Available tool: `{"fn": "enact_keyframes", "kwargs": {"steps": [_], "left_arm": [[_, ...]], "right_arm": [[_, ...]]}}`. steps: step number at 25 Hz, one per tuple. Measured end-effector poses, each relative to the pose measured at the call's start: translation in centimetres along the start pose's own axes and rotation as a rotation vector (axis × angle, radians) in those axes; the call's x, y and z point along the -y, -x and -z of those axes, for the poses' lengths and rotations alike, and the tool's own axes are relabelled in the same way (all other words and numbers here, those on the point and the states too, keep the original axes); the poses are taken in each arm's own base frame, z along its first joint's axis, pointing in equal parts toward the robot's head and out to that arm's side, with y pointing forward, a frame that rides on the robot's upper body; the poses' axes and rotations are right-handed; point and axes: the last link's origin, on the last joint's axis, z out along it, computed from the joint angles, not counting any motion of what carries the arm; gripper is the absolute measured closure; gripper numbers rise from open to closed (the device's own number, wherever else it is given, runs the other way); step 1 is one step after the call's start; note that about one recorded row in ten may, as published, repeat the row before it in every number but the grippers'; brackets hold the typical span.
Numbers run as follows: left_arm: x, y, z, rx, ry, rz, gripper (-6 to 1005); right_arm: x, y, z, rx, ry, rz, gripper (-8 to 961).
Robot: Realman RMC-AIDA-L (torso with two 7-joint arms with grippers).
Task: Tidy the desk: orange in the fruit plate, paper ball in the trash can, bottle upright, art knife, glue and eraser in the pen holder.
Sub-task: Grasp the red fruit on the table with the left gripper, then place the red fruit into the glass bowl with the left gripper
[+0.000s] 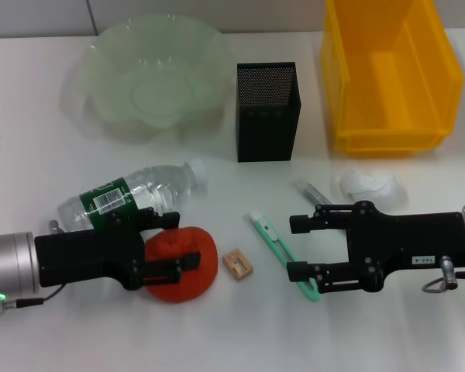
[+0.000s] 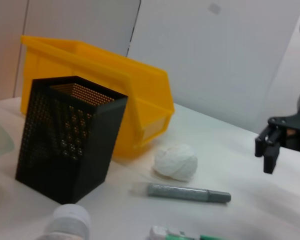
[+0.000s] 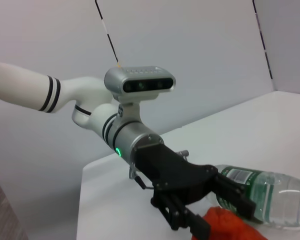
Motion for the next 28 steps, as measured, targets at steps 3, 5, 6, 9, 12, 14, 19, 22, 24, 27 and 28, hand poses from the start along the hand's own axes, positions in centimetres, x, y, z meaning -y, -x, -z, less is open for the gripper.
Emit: {"fn": "enact_keyframes", "kwargs": {"steps": [3, 5, 6, 9, 12, 14, 19, 22, 24, 27, 28], "left_arm": [[0.0, 0.2, -0.1, 0.001, -0.002, -0.017, 242], [0.1, 0.2, 0.0, 0.0, -0.014, -0.025, 245], [0.2, 0.3, 0.0, 0.001, -0.025, -0.028, 246], [0.5, 0.6, 0.1, 0.013, -0.05, -0.057, 249], [0.5, 0.8, 0.1, 0.02, -0.056, -0.074, 404], [0.4, 0.8, 0.0, 0.02, -0.051, -0.069, 507], [0.3, 0.7, 0.0, 0.012, -0.037, -0.061, 701], [-0.1, 0.1, 0.1, -0.019, -0.004, -0.043, 740], [-0.2, -0.9, 0.3, -0.055, 0.019, -0.039, 766], [-0.2, -3.1, 0.6, -0.135, 0.051, -0.047, 805], [-0.1, -3.8, 0.6, -0.164, 0.058, -0.055, 818]], "right_arm": [[0.0, 0.3, 0.0, 0.002, 0.008, 0.007, 219], [0.1, 0.5, 0.0, 0.005, 0.01, 0.01, 219], [0.1, 0.6, 0.0, 0.006, 0.011, 0.013, 219], [0.2, 0.6, 0.0, 0.006, 0.011, 0.014, 219], [0.2, 0.7, -0.1, 0.005, 0.011, 0.017, 219], [0.2, 0.8, -0.1, 0.005, 0.013, 0.019, 219], [0.3, 0.8, -0.2, 0.005, 0.01, 0.018, 219], [0.3, 0.9, -0.3, 0.006, 0.011, 0.018, 219], [0.4, 0.8, -0.2, 0.009, 0.009, 0.015, 219], [0.3, 0.7, -0.2, 0.018, 0.004, 0.013, 219], [0.3, 0.7, -0.2, 0.021, 0.002, 0.013, 219]]}}
